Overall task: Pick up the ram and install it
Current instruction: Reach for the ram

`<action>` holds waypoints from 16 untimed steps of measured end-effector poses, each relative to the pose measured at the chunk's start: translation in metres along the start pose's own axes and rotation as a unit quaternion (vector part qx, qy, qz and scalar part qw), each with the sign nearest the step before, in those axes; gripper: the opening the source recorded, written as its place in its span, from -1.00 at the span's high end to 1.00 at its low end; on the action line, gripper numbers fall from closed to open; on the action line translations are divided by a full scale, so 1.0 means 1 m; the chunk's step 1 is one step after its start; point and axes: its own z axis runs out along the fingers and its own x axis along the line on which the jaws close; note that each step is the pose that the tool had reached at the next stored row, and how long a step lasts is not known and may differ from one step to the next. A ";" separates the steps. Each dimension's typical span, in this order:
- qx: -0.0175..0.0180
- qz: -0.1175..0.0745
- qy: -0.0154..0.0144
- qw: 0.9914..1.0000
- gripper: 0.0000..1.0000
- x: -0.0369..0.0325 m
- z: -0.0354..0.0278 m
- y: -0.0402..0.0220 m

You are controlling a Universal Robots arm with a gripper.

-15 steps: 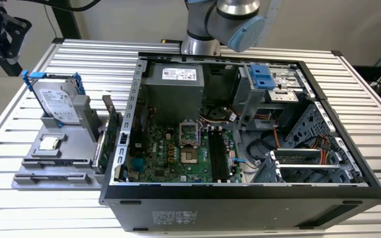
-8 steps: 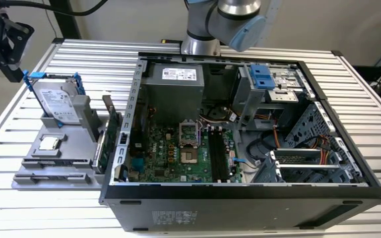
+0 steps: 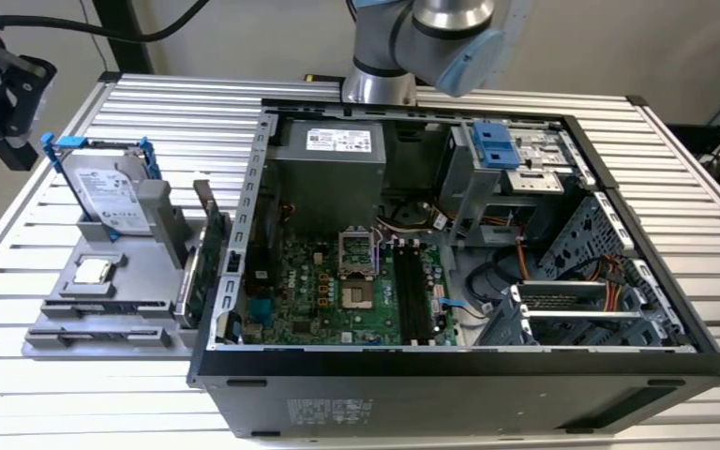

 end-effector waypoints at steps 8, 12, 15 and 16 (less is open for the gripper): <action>0.000 -0.002 0.000 1.000 1.00 -0.0048 -0.0006 -0.0157; 0.000 -0.003 0.000 1.000 1.00 -0.0070 -0.0010 -0.0241; 0.000 -0.003 0.000 1.000 1.00 -0.0080 -0.0012 -0.0314; 0.000 -0.003 0.000 1.000 1.00 -0.0083 -0.0013 -0.0335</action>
